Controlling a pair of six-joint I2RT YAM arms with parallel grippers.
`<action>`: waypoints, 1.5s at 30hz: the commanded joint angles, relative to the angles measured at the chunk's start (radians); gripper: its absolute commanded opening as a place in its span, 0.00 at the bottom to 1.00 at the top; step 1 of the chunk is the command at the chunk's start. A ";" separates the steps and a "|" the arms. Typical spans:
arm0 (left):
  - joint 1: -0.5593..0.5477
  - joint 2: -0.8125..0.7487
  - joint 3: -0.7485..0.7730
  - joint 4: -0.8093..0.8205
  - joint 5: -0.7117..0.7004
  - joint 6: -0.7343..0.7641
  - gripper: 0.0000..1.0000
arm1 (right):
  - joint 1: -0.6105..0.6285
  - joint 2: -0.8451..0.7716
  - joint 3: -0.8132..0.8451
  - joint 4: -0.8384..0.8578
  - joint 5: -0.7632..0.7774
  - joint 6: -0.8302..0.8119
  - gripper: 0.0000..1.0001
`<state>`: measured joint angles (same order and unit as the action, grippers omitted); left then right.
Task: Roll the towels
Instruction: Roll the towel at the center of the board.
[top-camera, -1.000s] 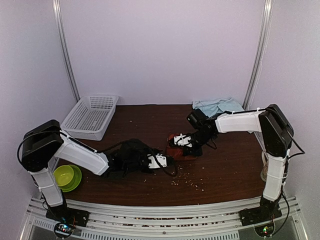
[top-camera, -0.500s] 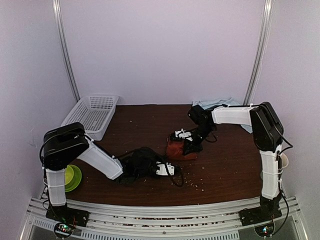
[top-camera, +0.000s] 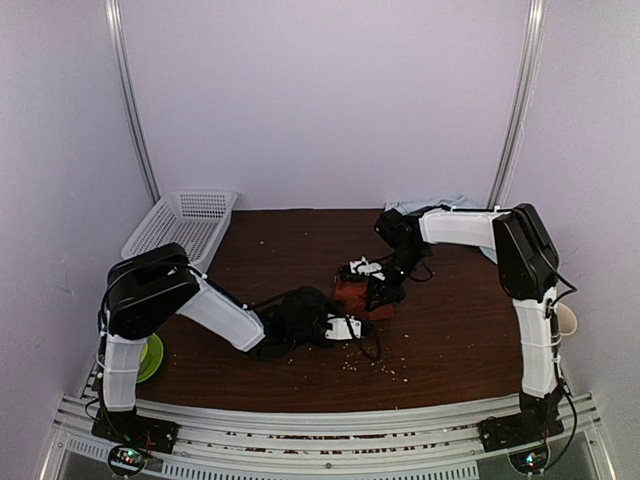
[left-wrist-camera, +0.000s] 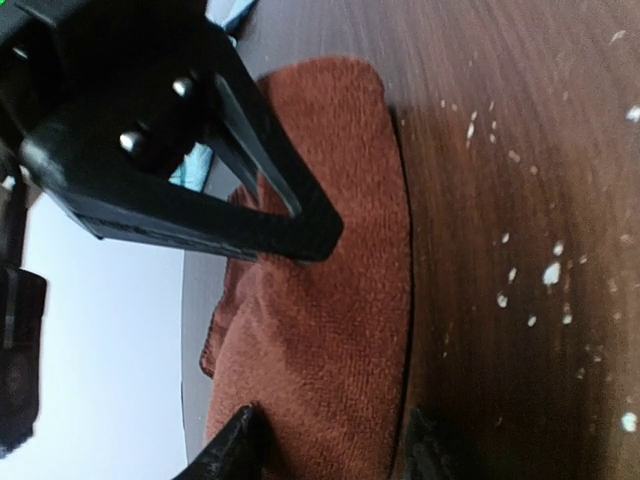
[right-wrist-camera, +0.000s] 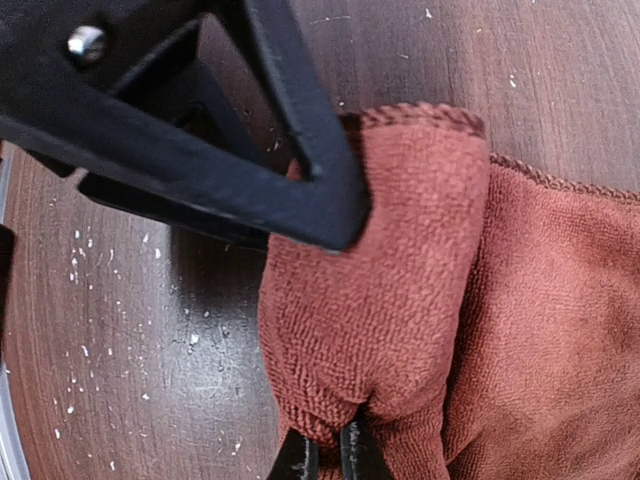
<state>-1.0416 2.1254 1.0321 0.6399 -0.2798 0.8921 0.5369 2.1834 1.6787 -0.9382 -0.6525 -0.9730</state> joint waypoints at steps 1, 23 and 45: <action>0.011 0.054 0.051 -0.040 -0.078 -0.006 0.51 | 0.002 0.061 0.001 -0.146 -0.004 -0.029 0.04; 0.036 0.094 0.227 -0.512 0.049 -0.130 0.00 | -0.009 0.000 0.025 -0.204 -0.011 -0.072 0.27; 0.102 0.124 0.598 -1.169 0.506 -0.354 0.00 | -0.142 -0.816 -0.882 0.649 0.168 -0.223 0.82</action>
<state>-0.9451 2.1948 1.5669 -0.3080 0.0929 0.6163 0.3843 1.5082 0.9623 -0.6315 -0.5449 -1.1378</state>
